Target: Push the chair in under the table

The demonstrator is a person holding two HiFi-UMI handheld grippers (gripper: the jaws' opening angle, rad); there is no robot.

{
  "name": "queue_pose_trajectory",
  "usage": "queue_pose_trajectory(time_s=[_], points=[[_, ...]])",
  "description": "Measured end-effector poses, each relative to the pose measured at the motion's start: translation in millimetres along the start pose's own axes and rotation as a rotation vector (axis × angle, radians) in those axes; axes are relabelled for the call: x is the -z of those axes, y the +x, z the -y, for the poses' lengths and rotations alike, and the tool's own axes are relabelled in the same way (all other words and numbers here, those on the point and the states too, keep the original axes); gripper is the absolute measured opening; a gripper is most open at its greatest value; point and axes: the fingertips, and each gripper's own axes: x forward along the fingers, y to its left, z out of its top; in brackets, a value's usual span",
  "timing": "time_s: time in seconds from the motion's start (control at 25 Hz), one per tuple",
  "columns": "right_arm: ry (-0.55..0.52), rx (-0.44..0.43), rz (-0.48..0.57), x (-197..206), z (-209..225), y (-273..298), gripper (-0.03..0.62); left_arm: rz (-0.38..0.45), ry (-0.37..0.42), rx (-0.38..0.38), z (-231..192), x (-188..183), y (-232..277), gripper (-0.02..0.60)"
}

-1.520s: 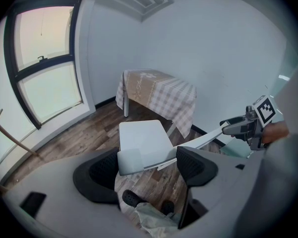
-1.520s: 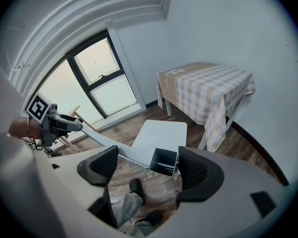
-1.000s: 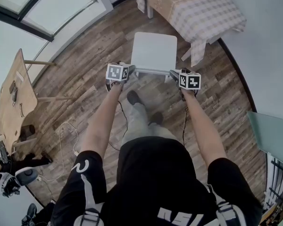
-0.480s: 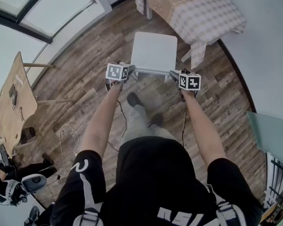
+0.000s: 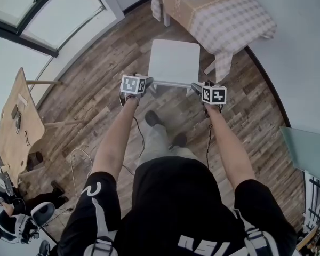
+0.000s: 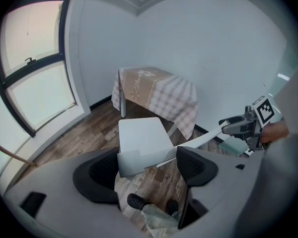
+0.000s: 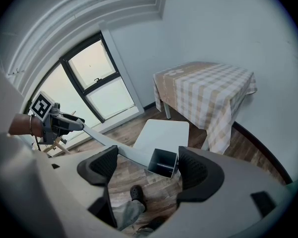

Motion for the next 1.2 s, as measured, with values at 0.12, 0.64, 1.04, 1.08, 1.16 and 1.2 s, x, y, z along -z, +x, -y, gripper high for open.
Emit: queue_pose_trajectory(time_s=[0.12,0.64,1.04,1.08,1.16,1.2], points=[[0.001,0.017,0.006,-9.5,2.3,1.6,0.396,-0.002,0.007,0.004,-3.7,-9.0,4.5,0.357],[0.043,0.047,0.015,-42.0,16.1,26.9,0.397,-0.020,0.036,0.032,-23.9,-51.1,31.0,0.357],[0.090,0.079,0.020,-60.9,23.3,39.2,0.396,-0.029,0.060,0.051,-35.5,-78.4,44.9,0.359],[0.093,0.083,0.022,-63.0,24.3,40.2,0.396,-0.028,0.061,0.053,-36.3,-80.9,46.1,0.359],[0.104,0.095,0.028,-66.9,26.7,41.6,0.396,-0.027,0.066,0.056,-37.4,-86.3,49.0,0.359],[0.110,0.102,0.030,-68.5,27.9,42.1,0.396,-0.025,0.069,0.058,-37.9,-89.0,50.2,0.358]])
